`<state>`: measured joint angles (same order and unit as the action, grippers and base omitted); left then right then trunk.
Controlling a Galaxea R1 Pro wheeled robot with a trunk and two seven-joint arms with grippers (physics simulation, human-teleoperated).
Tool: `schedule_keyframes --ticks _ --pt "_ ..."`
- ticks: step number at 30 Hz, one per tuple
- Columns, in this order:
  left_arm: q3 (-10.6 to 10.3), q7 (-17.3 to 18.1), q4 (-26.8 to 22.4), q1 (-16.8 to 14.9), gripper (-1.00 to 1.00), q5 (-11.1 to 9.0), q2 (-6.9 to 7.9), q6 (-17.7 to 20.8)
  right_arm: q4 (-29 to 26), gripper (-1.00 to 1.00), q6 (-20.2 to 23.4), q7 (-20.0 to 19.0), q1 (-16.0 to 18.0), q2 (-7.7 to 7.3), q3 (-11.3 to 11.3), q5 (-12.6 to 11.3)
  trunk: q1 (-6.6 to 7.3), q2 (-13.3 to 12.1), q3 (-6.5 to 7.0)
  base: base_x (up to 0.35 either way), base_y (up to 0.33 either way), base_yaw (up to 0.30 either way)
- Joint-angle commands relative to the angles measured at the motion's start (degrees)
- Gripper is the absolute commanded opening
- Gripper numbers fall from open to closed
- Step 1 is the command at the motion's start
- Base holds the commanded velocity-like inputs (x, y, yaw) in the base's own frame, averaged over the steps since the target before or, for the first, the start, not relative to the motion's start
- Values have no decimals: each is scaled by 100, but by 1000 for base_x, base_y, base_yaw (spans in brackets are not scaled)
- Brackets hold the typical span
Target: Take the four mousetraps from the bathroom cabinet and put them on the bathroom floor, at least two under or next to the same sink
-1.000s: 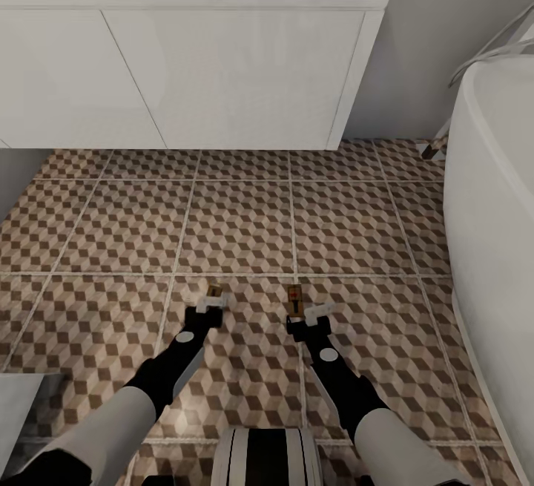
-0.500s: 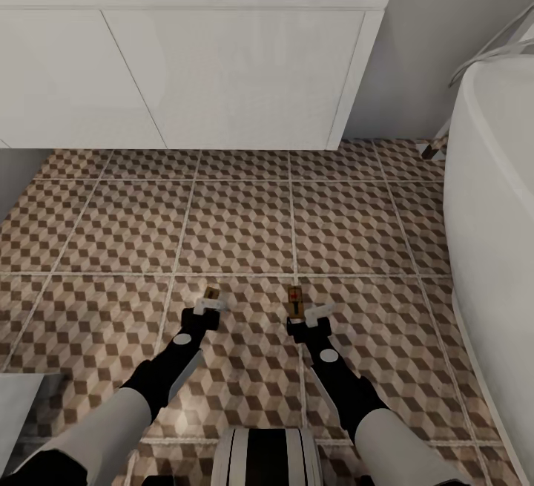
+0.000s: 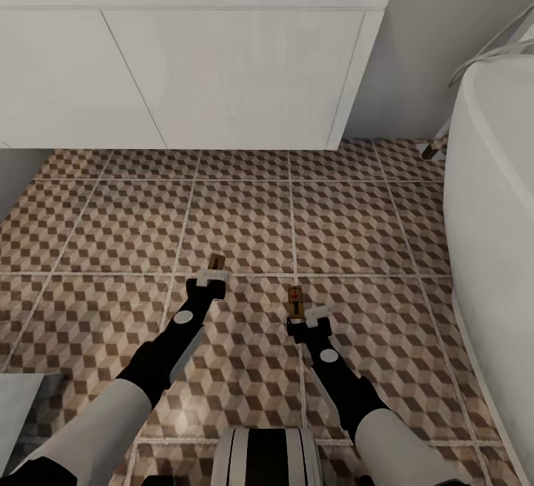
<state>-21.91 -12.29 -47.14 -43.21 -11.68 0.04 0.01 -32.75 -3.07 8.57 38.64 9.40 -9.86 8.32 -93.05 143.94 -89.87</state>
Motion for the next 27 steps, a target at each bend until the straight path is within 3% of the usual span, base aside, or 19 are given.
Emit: schedule_keyframes --ticks 1,5,9,18,27 --pt "1 -42 -134 -3 -100 -51 3 3 5 -100 -7 30 3 -1 -16 30 1 1 -3 0 0 0" --pt "240 -10 -521 -3 -100 -76 115 -8 5 -100 -16 30 3 8 -21 25 1 1 -3 0 0 0" --pt "315 15 -521 0 -100 -78 153 -39 5 -100 -18 30 3 9 -21 26 1 1 -3 0 0 0" --pt "327 40 565 13 -100 -71 153 -304 5 -100 -18 30 3 0 -16 23 1 1 -3 0 0 0" --pt "328 176 1334 39 -100 -78 147 -498 5 -100 -18 30 3 0 -16 25 1 1 -3 0 0 0"
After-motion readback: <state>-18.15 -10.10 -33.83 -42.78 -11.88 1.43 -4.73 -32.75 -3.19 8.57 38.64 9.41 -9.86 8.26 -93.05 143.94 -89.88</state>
